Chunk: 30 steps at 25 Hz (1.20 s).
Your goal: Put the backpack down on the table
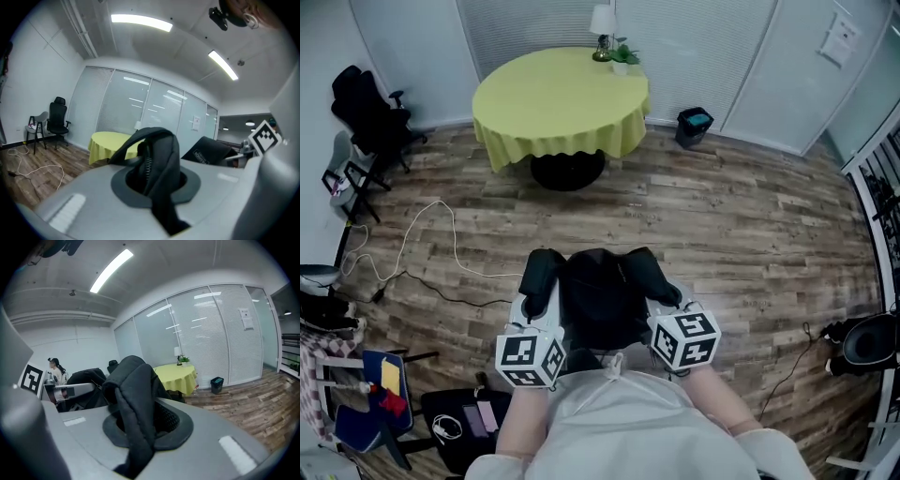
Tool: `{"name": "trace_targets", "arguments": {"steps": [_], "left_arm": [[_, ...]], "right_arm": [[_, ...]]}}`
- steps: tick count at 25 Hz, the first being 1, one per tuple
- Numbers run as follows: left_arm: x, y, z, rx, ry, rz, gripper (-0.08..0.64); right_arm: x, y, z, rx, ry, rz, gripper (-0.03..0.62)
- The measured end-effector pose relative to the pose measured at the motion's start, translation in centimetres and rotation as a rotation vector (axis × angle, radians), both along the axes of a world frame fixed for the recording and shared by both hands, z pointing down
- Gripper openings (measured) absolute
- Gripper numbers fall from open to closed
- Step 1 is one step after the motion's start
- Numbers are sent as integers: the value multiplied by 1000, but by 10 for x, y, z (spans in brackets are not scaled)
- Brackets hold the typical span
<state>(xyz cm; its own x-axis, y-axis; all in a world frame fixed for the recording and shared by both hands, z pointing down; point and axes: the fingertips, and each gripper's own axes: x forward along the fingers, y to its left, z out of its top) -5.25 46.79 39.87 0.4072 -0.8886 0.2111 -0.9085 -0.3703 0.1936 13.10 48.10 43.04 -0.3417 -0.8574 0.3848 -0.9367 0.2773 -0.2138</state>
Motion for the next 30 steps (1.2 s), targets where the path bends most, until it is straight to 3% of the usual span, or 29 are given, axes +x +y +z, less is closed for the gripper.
{"name": "trace_targets", "arguments": {"steps": [8,14,24,30], "left_arm": [[-54,-123,-19,16,21,75,31],[-93,-185,-30,17,48,92,31],[-115,-244,-12,-11,45,28,31],[-114,-301,-2,-42,59,-65,31]], "right_arm": [[-52,-113,-19,22,-11,76,32],[-88,-176,-28,37,-16,93,32],[-107,-250,-8,-3,-32,41,32],[-105,-324,8,-24,-55,-71,32]]}}
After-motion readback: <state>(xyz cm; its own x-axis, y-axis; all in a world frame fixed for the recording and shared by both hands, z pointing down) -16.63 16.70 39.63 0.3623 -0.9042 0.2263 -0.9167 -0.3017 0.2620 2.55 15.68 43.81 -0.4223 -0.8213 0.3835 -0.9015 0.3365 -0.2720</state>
